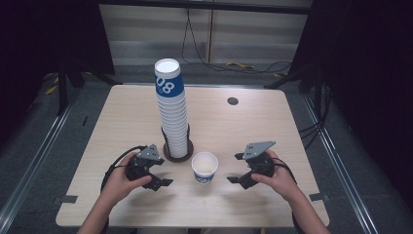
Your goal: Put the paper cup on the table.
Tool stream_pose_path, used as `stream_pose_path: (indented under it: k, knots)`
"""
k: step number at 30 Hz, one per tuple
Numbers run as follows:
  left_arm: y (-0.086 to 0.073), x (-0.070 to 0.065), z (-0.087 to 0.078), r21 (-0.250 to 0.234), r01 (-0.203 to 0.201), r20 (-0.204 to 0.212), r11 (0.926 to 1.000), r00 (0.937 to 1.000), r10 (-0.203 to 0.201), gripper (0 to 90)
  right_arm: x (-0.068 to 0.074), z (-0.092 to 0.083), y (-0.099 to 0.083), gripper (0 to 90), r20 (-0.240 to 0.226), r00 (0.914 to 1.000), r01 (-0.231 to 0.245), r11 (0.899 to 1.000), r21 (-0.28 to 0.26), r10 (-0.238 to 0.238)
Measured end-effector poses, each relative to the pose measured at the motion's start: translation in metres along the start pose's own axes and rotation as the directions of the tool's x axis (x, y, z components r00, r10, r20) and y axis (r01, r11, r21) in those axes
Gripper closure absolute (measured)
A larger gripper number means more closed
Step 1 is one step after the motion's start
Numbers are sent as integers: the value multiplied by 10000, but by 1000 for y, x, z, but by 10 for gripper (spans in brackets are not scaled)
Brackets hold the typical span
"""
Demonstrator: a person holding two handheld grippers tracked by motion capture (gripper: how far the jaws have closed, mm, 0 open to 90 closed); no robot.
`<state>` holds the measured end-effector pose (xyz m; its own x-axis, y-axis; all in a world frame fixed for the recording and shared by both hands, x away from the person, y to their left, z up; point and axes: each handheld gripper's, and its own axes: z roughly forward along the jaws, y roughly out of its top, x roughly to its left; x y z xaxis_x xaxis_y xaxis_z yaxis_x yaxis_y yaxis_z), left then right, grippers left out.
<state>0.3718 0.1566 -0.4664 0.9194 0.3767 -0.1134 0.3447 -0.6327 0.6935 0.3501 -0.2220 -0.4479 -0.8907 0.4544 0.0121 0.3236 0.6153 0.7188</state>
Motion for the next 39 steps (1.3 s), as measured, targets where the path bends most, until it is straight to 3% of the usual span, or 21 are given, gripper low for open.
stream_pose_path:
  k: [20, 24, 39]
  knots:
    - [-16, 14, -7, -26, 291, -248, 9996, 9993, -291, 165, -8, -8, -30, 130, 409, 9965, -724, 9970, -259, 734]
    - [-20, 17, -7, -76, 540, -341, 9985, 9979, -542, 165, -9, -10, -32, 130, 474, 9955, -800, 9960, -394, 818]
    - [-34, 29, -10, -13, 493, -478, 9988, 9976, -493, 165, -15, -14, -46, 129, 778, 9915, -1019, 9940, -393, 1047]
